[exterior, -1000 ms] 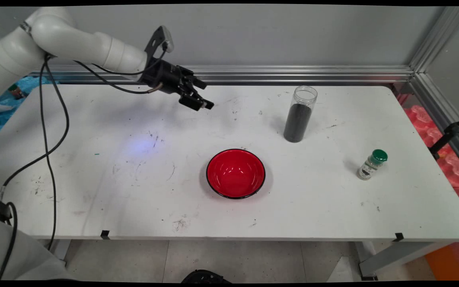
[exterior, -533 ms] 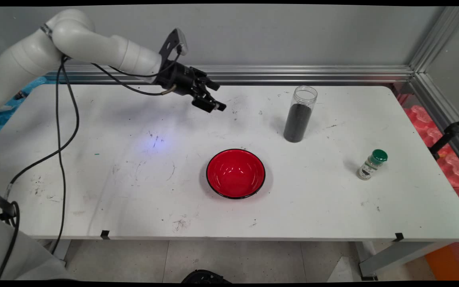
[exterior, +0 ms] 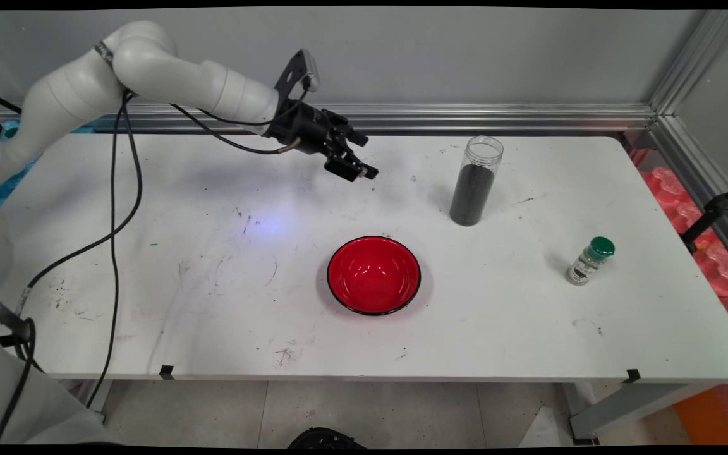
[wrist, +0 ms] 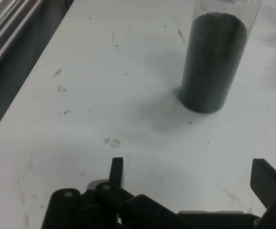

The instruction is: Pick up the black seasoning powder from the table

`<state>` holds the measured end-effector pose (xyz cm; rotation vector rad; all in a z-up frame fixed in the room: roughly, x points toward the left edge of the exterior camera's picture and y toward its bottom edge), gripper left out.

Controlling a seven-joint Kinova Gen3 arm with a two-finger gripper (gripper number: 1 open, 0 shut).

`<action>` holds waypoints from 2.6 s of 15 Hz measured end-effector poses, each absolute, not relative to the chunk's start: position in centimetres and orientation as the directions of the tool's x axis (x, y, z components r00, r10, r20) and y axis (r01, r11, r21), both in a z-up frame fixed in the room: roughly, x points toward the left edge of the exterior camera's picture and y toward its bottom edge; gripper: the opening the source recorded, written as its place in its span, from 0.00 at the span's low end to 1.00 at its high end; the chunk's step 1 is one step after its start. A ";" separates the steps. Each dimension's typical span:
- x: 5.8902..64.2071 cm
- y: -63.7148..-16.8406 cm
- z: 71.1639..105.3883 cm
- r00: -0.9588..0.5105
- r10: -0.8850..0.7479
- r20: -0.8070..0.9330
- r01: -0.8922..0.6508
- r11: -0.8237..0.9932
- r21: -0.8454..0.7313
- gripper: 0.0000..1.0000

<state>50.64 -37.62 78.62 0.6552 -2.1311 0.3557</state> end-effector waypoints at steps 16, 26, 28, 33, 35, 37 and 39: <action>45.0 -40.4 76.6 -0.509 -0.266 0.818 -0.489 0.872 -0.020 1.00; 41.6 -42.0 75.3 -0.507 -0.240 0.827 -0.450 0.893 -0.016 1.00; 41.0 -42.3 75.1 -0.505 -0.238 0.830 -0.446 0.895 -0.016 1.00; 39.6 -43.2 74.5 -0.501 -0.231 0.834 -0.437 0.900 -0.013 1.00; 39.2 -43.5 74.3 -0.499 -0.229 0.836 -0.433 0.901 -0.012 1.00; 38.6 -43.8 74.1 -0.498 -0.226 0.838 -0.427 0.904 -0.010 1.00; 37.9 -44.2 73.8 -0.496 -0.222 0.839 -0.421 0.907 -0.009 1.00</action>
